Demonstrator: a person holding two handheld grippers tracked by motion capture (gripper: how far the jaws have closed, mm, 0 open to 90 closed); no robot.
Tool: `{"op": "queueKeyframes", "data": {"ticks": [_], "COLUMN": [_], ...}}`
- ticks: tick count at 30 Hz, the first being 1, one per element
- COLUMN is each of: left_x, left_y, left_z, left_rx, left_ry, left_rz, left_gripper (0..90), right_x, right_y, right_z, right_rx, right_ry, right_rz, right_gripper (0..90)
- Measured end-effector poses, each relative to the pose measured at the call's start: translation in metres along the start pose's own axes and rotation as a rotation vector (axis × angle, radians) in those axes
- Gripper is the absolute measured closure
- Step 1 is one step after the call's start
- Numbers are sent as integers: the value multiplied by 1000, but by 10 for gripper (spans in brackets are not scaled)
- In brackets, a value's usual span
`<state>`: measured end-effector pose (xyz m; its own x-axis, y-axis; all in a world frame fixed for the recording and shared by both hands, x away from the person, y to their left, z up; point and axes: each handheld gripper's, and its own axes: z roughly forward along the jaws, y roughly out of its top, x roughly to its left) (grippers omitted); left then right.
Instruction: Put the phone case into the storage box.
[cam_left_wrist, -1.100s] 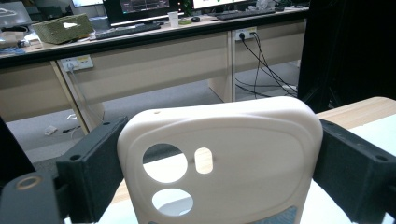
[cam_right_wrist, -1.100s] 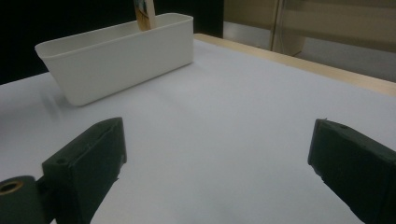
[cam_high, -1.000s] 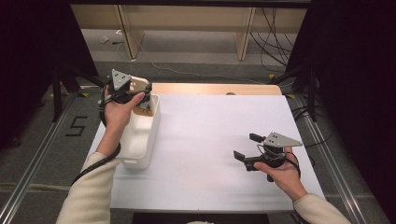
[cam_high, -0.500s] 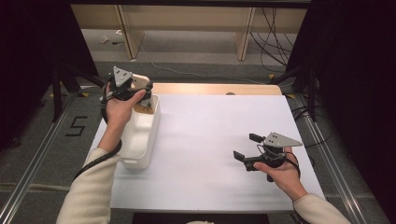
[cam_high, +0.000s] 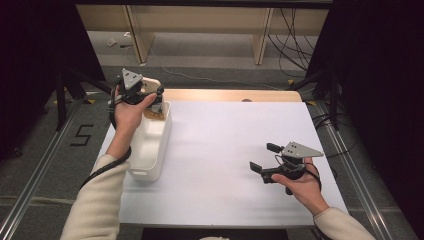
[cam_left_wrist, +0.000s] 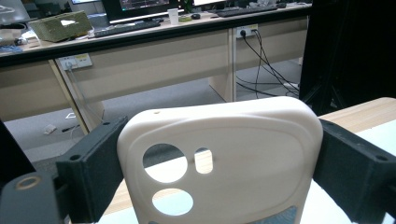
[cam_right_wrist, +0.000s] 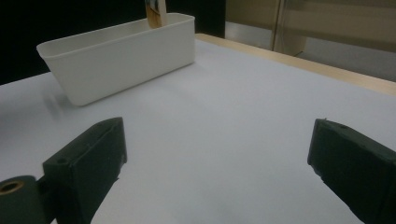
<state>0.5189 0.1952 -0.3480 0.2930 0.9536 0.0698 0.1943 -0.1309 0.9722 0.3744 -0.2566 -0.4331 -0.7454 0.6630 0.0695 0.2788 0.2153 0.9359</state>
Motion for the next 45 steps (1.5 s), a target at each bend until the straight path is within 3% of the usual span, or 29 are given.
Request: {"op": "queueKeyframes", "data": {"ticks": [45], "left_x": [10], "left_y": [-9], "left_z": [27], "left_rx": [52], "left_ry": [4], "left_rz": [-22], "left_gripper": [97], "right_x": [0], "right_y": [0], "right_z": [0], "right_rx": [3], "right_ry": [4], "right_rz": [1], "right_gripper": [61]}}
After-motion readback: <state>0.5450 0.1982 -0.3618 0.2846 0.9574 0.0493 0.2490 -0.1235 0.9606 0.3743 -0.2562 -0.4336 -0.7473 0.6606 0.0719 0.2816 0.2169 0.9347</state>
